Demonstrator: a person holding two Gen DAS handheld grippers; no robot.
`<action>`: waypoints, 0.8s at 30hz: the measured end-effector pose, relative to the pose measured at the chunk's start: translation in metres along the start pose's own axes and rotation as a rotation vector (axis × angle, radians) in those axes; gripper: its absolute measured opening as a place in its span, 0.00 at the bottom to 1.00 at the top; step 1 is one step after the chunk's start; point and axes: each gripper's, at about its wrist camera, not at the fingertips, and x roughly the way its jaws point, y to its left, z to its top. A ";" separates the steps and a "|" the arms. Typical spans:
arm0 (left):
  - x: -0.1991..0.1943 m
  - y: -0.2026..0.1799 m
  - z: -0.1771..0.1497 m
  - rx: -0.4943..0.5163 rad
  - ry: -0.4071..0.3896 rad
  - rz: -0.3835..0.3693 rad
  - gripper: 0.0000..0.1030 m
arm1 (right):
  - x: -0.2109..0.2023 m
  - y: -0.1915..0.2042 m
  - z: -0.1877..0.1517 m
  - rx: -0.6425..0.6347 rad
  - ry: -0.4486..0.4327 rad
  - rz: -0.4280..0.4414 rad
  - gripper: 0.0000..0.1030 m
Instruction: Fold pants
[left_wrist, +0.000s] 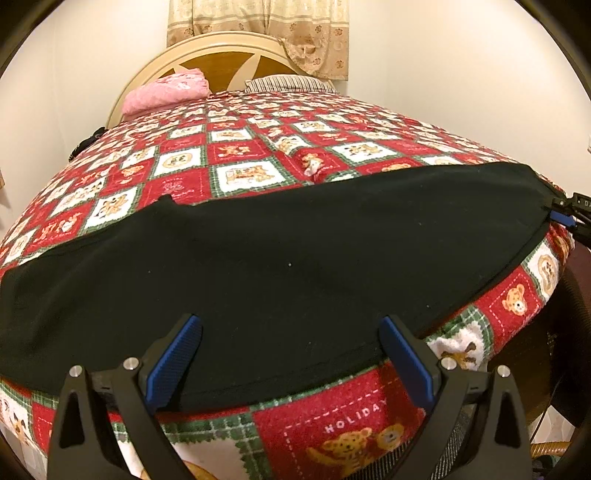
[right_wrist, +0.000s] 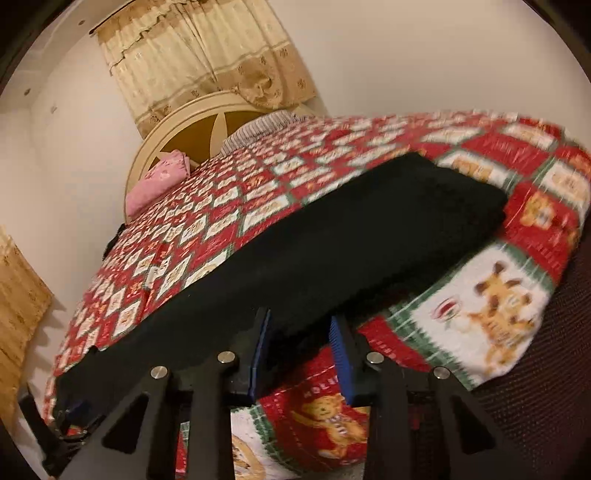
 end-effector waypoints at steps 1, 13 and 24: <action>0.000 0.000 0.000 0.002 0.000 0.002 0.97 | -0.001 0.000 -0.001 0.007 -0.006 0.006 0.33; -0.002 -0.001 0.000 -0.003 0.001 -0.002 0.97 | -0.013 0.008 0.001 -0.004 -0.071 -0.044 0.37; -0.002 0.001 -0.001 -0.002 0.002 -0.001 0.97 | 0.010 0.027 -0.015 -0.058 0.012 0.087 0.36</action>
